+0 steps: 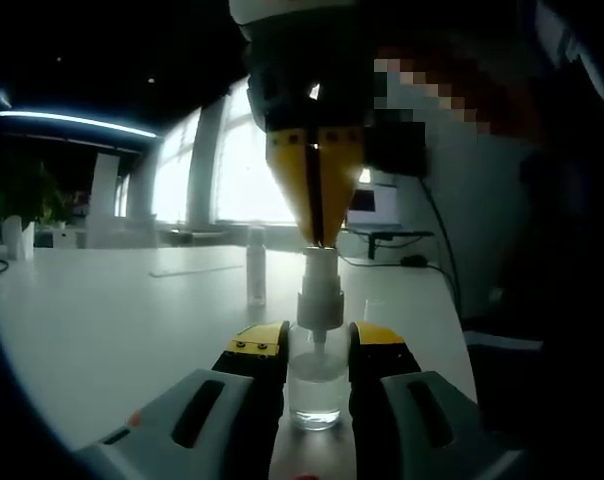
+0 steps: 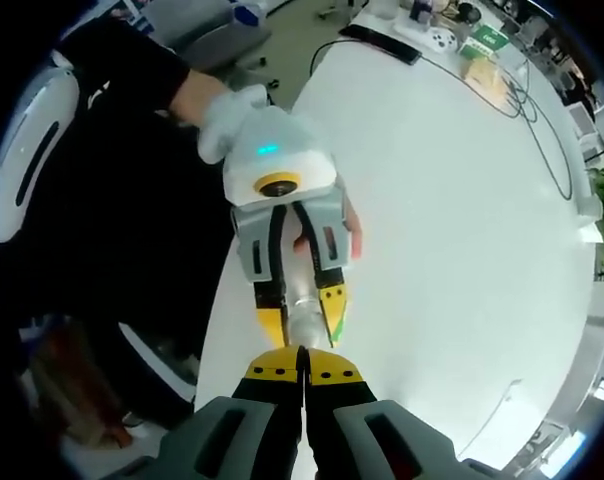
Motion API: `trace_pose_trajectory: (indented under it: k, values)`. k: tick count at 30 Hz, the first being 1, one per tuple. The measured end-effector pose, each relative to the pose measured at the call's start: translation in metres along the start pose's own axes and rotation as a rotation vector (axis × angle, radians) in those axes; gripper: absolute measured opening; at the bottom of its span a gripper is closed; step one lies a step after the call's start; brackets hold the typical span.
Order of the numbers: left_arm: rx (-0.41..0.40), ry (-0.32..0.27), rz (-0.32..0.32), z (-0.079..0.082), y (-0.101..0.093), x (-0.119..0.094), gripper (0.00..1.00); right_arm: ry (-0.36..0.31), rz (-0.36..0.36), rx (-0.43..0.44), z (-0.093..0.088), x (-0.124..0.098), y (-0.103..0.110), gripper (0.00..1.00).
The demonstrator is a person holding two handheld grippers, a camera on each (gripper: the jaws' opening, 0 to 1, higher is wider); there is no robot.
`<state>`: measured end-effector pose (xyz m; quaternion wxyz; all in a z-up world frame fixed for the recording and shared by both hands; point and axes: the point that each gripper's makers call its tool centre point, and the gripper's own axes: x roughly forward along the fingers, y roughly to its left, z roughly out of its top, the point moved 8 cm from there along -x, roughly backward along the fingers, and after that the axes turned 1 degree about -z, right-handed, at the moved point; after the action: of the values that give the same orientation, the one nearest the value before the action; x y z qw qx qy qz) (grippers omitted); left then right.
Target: Clamp pump bottle remove cover press pump head put on cover
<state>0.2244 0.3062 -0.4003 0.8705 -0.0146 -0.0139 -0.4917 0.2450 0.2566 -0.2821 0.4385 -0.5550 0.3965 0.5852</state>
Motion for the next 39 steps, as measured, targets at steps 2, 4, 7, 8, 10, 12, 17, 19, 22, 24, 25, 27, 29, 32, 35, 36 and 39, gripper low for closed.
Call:
trace_pose_trajectory:
  k: [2,4,7,8,10,12,17,19,22,24,25,27,29,32,35,36,39]
  values:
    - [0.001,0.0,0.0,-0.0001,0.0002,-0.0001,0.15,0.0,-0.002,0.002,0.0,-0.0001,0.0001,0.0]
    - [0.0,0.0,0.0,0.0,0.0,-0.0001,0.15,0.0,-0.002,0.0,0.0002,0.0,0.0001,0.0]
    - [0.002,0.0,0.001,0.0003,-0.0009,-0.0003,0.15,0.002,0.0,-0.002,0.0006,0.0,-0.0002,0.0]
    - [0.001,0.0,0.0,0.0002,-0.0008,-0.0003,0.15,0.002,0.001,-0.004,0.0007,0.0,-0.0002,0.0]
    - [0.002,0.0,0.0,0.0004,-0.0011,-0.0003,0.15,0.002,0.002,-0.004,0.0008,0.0001,-0.0003,0.0]
    - [0.001,0.0,-0.001,0.0005,-0.0012,-0.0003,0.15,0.001,0.002,-0.002,0.0006,0.0001,-0.0004,0.0]
    - [0.0,0.001,-0.002,0.0002,-0.0004,-0.0004,0.15,-0.003,0.002,0.009,0.0,0.0,-0.0004,0.0]
    - [-0.001,0.001,-0.003,0.0001,0.0,-0.0004,0.15,-0.004,0.001,0.011,-0.0001,0.0,-0.0004,0.0]
    - [0.0,0.001,-0.003,0.0002,-0.0002,-0.0005,0.15,-0.005,-0.001,0.013,0.0,0.0,-0.0002,0.0]
    - [0.001,0.001,-0.002,0.0002,-0.0002,-0.0005,0.15,-0.006,-0.001,0.018,-0.0001,0.0001,-0.0001,0.0]
    - [0.001,0.001,-0.002,0.0002,-0.0002,-0.0006,0.15,-0.007,0.0,0.022,-0.0002,0.0001,-0.0001,0.0]
    - [0.001,0.001,-0.003,0.0003,-0.0004,-0.0005,0.15,-0.007,0.001,0.019,-0.0005,0.0028,0.0002,0.0]
    - [0.001,0.002,-0.003,0.0001,-0.0002,-0.0007,0.15,-0.006,0.004,0.021,0.0001,0.005,-0.0003,0.0]
    - [0.001,0.002,-0.002,0.0,0.0003,-0.0007,0.15,0.004,0.0,0.035,0.001,0.0064,-0.0004,0.0]
    - [0.001,0.002,-0.002,0.0,0.0004,-0.0008,0.15,0.021,-0.015,0.038,0.0027,0.007,0.0016,0.0]
    - [0.0,0.002,-0.002,0.0,0.0004,-0.0008,0.15,0.024,-0.02,0.032,0.003,0.007,0.0022,0.0]
    - [0.002,0.002,-0.001,-0.0001,0.0003,-0.0009,0.15,0.033,-0.033,0.016,0.0033,0.0065,0.0033,0.0]
